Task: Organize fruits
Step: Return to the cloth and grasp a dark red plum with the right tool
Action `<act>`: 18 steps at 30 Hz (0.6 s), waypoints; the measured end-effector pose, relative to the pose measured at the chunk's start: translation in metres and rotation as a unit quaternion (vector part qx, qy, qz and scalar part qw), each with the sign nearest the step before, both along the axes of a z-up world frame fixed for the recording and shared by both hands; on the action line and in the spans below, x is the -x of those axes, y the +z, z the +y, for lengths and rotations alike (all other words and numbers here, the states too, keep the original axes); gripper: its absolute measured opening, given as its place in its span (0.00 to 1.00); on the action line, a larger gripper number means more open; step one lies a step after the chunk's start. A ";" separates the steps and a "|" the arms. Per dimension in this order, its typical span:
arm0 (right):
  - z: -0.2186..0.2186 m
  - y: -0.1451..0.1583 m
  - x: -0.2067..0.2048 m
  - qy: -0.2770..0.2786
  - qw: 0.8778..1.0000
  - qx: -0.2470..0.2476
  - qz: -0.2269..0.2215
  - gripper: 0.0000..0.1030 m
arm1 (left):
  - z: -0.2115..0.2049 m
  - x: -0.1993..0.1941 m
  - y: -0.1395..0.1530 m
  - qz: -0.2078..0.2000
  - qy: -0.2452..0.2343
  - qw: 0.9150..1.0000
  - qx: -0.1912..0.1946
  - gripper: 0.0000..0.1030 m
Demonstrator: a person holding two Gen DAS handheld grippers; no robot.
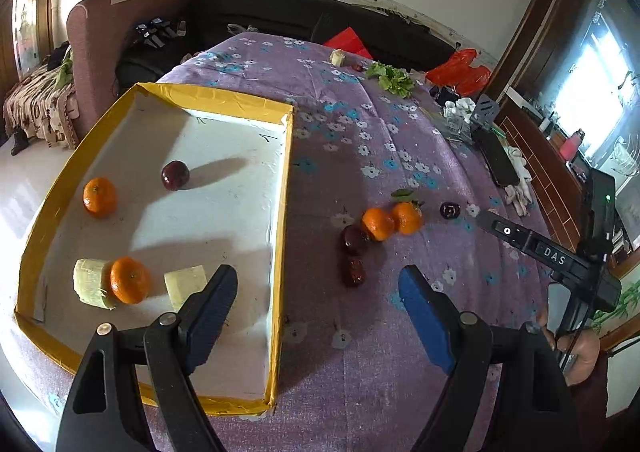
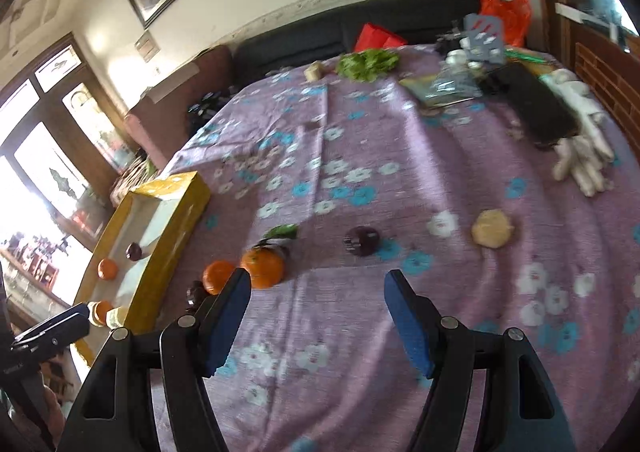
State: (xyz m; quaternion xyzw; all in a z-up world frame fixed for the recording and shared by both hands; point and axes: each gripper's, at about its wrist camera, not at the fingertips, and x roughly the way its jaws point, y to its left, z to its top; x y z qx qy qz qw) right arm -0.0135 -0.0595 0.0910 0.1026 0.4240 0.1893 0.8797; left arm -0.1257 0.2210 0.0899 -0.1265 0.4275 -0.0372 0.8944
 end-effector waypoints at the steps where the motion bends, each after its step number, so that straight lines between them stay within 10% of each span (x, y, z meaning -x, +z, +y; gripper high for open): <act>1: 0.007 -0.001 -0.005 0.003 1.000 0.003 -0.001 0.72 | -0.001 -0.001 -0.001 0.002 -0.001 1.000 -0.002 0.80; 18: 0.013 -0.048 -0.068 -0.028 0.994 0.105 0.009 0.53 | -0.072 -0.072 -0.025 0.015 -0.120 0.989 -0.081 0.80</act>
